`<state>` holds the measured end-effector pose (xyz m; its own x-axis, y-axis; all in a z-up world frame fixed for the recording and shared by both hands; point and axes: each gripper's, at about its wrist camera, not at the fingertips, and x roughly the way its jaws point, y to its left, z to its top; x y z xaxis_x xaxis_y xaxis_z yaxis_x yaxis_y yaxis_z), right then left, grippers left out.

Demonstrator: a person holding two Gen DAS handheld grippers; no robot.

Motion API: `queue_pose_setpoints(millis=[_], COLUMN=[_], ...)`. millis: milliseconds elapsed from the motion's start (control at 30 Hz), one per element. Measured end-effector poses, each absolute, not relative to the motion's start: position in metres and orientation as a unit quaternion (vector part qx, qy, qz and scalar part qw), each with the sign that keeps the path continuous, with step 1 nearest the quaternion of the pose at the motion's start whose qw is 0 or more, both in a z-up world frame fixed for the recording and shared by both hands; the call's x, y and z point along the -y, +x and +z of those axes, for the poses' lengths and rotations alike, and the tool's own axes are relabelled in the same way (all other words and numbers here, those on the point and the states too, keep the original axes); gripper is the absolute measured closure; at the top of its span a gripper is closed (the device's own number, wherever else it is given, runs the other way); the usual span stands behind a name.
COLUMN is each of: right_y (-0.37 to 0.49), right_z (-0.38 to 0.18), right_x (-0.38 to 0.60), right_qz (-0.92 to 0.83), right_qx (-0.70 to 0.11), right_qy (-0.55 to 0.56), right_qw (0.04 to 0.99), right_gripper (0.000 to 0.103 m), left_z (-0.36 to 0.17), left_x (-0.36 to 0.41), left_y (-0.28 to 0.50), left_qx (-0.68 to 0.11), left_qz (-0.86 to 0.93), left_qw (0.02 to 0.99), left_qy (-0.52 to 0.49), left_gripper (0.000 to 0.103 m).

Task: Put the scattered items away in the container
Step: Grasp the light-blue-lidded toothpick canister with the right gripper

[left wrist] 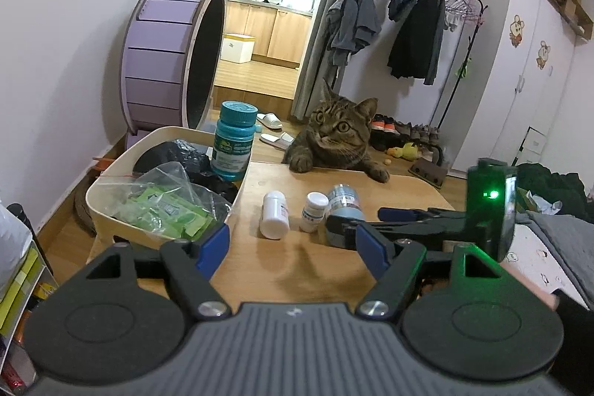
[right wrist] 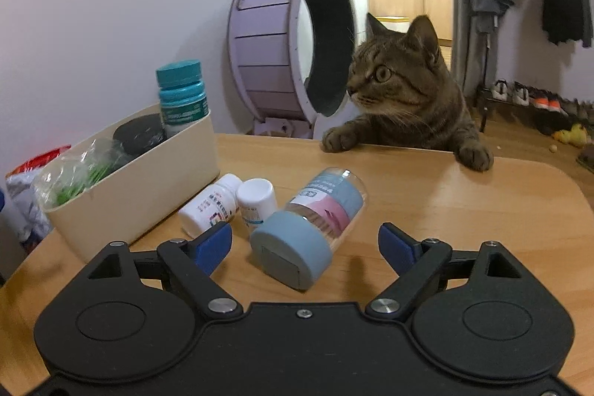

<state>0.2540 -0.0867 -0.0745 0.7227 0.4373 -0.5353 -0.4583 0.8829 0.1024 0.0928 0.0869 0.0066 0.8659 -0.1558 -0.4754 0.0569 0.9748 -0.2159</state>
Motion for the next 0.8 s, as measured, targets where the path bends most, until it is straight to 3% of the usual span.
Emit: queue_pose_setpoints(millis=[200,333,700,800], right_y=[0.257,0.257,0.232,0.221], right_z=[-0.084,-0.086,-0.078,-0.076], right_x=[0.088,0.102,0.140,0.154], right_qz=[0.233,0.238,0.266,0.258], right_qx=[-0.289,-0.293,-0.305,-0.305], right_qy=[-0.019,0.006,-0.008,-0.012], right_qw=[0.928,0.926,0.914,0.917], right_gripper=[0.025,0.050,0.051,0.045], left_z=[0.006,0.005,0.002,0.000], left_x=[-0.086,-0.084,-0.079,-0.076], left_y=[0.092,0.093,0.091,0.092], left_qx=[-0.253,-0.255,-0.258,-0.261], left_qz=[-0.055,-0.057,-0.061,-0.065], left_qw=[0.961,0.960,0.959,0.957], left_qy=[-0.098,-0.100,-0.102,-0.105], left_gripper=[0.029,0.029,0.029,0.029])
